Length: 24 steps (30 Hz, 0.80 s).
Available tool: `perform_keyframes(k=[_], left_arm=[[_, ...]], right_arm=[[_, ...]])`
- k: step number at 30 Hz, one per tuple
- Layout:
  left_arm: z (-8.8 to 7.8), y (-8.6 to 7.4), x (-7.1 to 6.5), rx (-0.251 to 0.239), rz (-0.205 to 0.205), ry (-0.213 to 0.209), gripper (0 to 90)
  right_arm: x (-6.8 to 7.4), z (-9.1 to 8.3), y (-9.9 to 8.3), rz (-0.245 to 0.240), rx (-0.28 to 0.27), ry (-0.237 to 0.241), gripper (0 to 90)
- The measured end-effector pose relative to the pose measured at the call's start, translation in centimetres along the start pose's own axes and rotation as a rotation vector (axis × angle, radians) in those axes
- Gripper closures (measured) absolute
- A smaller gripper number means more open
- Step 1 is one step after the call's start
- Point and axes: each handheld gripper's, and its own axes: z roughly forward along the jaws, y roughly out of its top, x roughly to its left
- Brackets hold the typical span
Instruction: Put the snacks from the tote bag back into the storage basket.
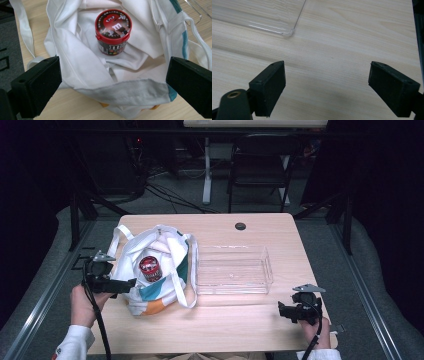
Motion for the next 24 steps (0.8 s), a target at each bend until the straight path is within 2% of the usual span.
perform_keyframes(k=[2, 5, 6, 7, 13, 24], left_arm=[[0.2, 0.5, 0.0, -0.006, 0.014, 0.006, 0.1], [0.3, 0.8, -0.1, -0.011, 0.005, 0.0, 0.2], [0.3, 1.1, 0.0, -0.007, 0.018, -0.008, 0.2], [0.4, 1.2, -0.1, -0.009, 0.011, -0.008, 0.2], [0.7, 1.9, -0.1, -0.018, 0.023, -0.006, 0.2], [1.3, 4.0, -0.3, -0.027, 0.042, -0.034, 0.2]], right_arm=[[0.0, 0.0, 0.0, 0.0, 0.0, 0.0, 13.9], [0.0, 0.0, 0.0, 0.002, -0.003, -0.002, 13.9], [0.0, 0.0, -0.1, 0.004, -0.005, -0.001, 13.9], [0.0, 0.0, -0.1, 0.003, -0.004, 0.0, 13.9], [0.0, 0.0, -0.1, -0.006, 0.009, 0.003, 13.9], [0.1, 0.2, 0.0, -0.007, 0.005, 0.016, 13.9]])
